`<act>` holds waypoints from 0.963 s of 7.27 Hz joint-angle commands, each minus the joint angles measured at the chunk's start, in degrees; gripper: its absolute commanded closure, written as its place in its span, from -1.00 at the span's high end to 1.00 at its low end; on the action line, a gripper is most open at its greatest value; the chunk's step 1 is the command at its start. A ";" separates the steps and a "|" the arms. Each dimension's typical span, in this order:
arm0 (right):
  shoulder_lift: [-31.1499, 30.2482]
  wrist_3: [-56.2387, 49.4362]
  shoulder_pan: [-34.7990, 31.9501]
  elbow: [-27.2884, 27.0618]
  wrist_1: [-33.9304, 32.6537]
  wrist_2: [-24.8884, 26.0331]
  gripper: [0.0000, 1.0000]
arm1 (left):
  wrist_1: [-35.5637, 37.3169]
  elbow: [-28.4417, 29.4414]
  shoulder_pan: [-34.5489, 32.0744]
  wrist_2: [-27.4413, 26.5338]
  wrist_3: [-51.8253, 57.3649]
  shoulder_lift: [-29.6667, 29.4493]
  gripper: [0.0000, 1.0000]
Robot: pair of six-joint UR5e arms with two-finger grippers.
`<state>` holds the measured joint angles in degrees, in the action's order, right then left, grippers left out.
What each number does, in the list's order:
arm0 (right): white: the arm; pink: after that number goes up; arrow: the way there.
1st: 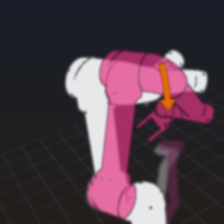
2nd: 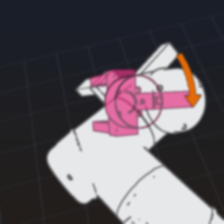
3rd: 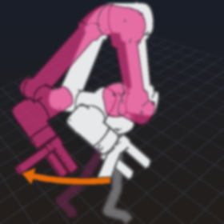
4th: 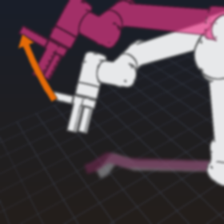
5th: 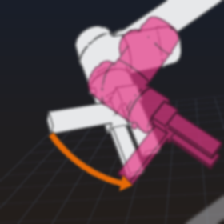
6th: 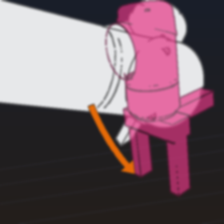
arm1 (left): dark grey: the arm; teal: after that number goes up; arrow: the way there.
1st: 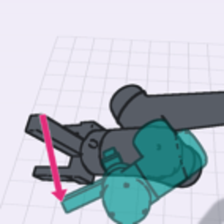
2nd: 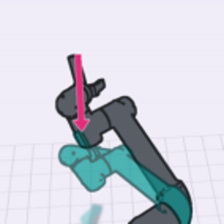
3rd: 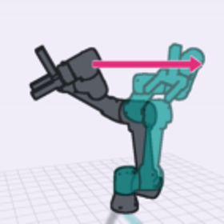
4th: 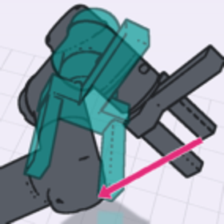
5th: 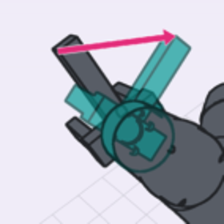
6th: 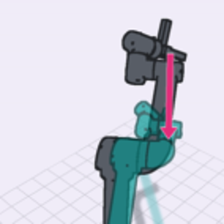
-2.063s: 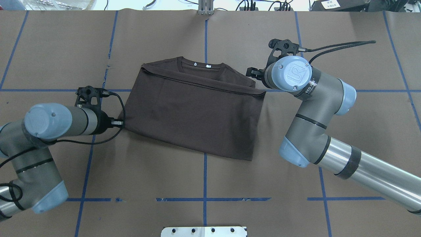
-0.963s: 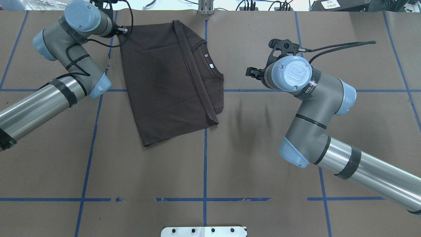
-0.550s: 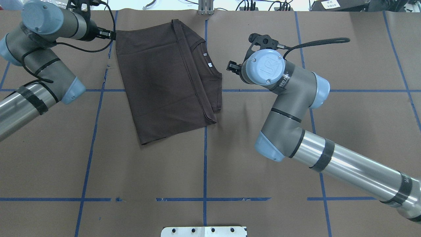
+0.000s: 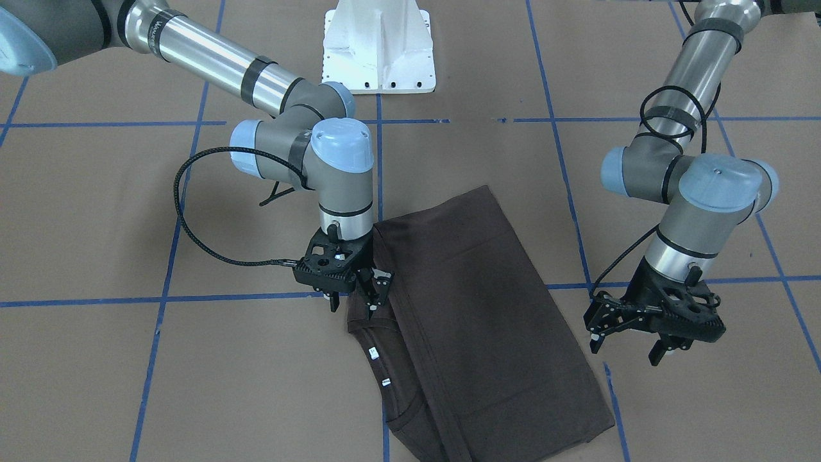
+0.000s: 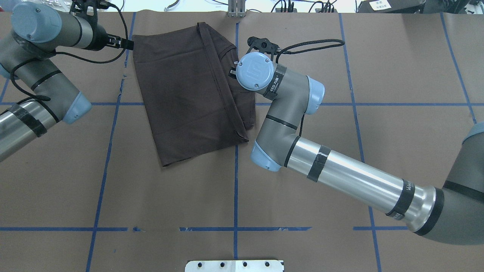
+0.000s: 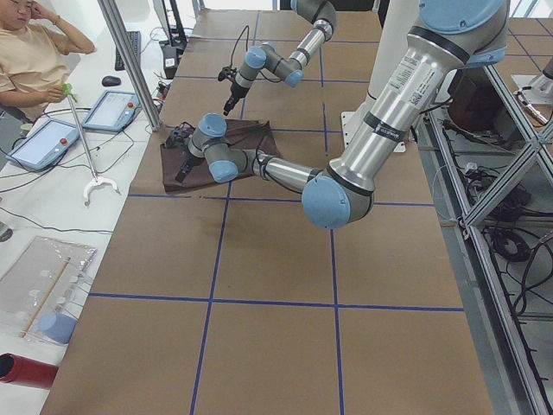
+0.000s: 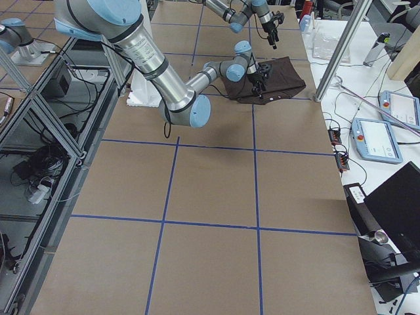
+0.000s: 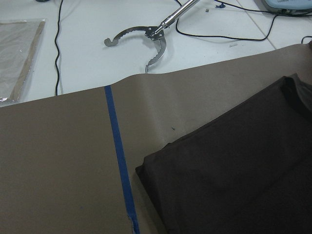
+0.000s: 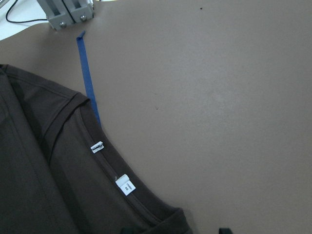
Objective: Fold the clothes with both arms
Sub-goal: 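Move the right gripper down to the shirt's collar edge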
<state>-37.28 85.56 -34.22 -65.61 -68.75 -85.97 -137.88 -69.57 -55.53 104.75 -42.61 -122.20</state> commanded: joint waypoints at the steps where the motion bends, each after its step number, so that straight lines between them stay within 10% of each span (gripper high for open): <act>1: 0.46 -0.22 0.73 2.15 1.78 0.36 0.21 | -0.02 -0.04 0.15 0.01 -0.02 0.03 1.00; 7: -0.33 -0.75 2.67 2.33 1.26 2.47 0.15 | -0.02 0.13 0.24 0.01 -0.02 0.03 1.00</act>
<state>-37.47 84.83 -31.92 -63.29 -67.39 -83.91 -137.90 -69.46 -55.32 104.77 -42.63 -122.17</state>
